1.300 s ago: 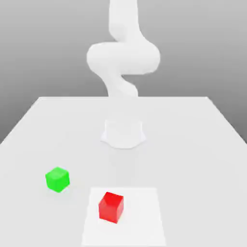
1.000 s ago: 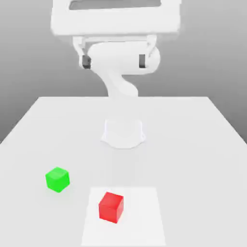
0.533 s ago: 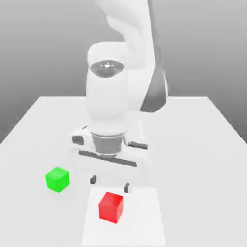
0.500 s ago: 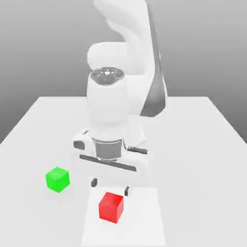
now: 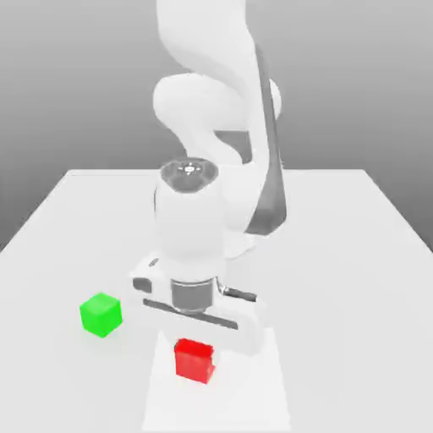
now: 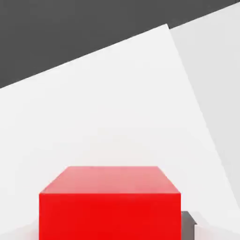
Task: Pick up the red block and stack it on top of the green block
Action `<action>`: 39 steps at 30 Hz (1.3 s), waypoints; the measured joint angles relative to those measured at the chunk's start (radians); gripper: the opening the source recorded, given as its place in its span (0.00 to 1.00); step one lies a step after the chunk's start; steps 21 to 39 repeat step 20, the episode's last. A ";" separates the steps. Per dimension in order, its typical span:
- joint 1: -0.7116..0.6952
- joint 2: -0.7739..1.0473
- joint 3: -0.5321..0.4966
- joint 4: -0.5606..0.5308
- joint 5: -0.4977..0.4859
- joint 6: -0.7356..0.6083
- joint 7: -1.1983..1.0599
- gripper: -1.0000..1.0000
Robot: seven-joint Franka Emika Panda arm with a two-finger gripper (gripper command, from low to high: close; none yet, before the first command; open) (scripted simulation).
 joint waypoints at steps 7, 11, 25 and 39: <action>-0.240 -0.241 -0.146 -0.131 -0.062 -0.108 -0.024 0.00; -0.336 -0.293 -0.229 -0.192 -0.077 -0.099 -0.048 0.00; -0.321 -0.094 -0.226 -0.190 0.034 0.095 -0.128 1.00; -0.321 -0.094 -0.226 -0.190 0.034 0.095 -0.128 1.00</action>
